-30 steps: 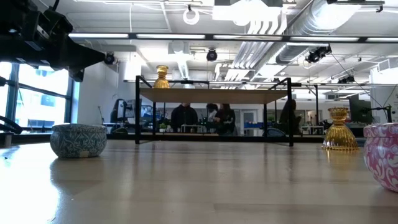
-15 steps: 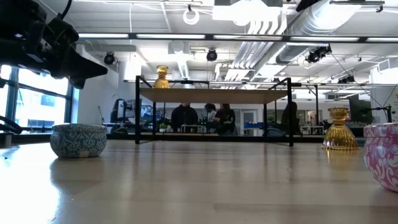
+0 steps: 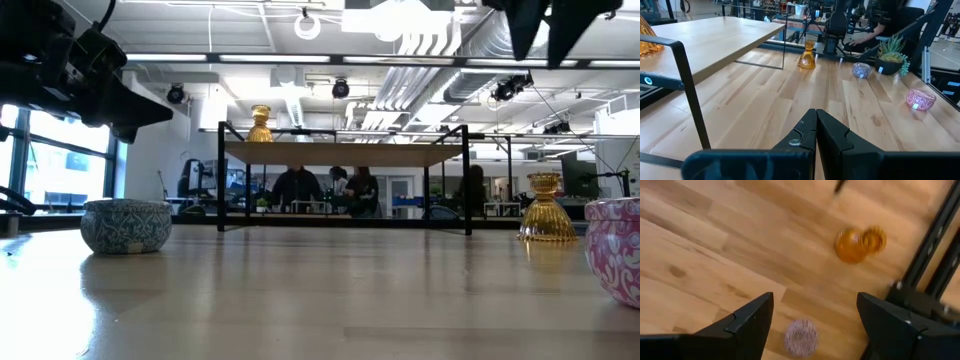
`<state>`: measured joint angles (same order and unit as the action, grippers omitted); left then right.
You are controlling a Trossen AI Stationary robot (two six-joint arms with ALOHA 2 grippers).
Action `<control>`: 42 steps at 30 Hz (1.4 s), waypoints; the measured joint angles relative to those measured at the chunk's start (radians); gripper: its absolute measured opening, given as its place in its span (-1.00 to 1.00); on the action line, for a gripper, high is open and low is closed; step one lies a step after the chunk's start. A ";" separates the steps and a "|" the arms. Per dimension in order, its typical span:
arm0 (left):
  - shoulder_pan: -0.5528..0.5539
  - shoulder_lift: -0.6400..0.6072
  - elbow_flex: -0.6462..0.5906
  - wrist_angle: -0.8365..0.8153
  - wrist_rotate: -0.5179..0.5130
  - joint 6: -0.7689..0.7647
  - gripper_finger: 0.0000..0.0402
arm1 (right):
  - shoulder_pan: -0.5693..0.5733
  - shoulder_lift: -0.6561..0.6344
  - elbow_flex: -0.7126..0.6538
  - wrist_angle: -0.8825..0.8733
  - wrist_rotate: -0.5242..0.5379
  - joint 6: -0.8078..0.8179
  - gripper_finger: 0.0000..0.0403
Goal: Pick & Place candle stick holders
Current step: Put the red white scented candle on the shelf
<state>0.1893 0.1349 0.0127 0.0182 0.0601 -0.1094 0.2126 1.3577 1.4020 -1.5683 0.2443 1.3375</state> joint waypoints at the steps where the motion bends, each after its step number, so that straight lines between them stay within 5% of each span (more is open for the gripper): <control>1: 0.000 0.000 0.000 0.000 0.000 0.000 -0.99 | -0.002 0.004 -0.009 -0.003 -0.020 0.017 0.40; 13: 0.000 0.000 0.000 0.000 0.000 0.010 -0.99 | 0.069 0.012 -0.274 0.189 -0.359 0.114 0.40; 27: 0.000 0.000 0.000 0.000 -0.002 0.034 -0.99 | 0.146 0.012 -0.524 0.436 -0.448 0.218 0.40; 42: 0.000 0.000 0.000 0.000 0.002 0.034 -0.99 | 0.181 0.012 -0.620 0.625 -0.443 0.214 0.41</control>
<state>0.1890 0.1349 0.0128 0.0185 0.0616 -0.0757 0.3936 1.3697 0.7822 -0.9428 -0.1991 1.5514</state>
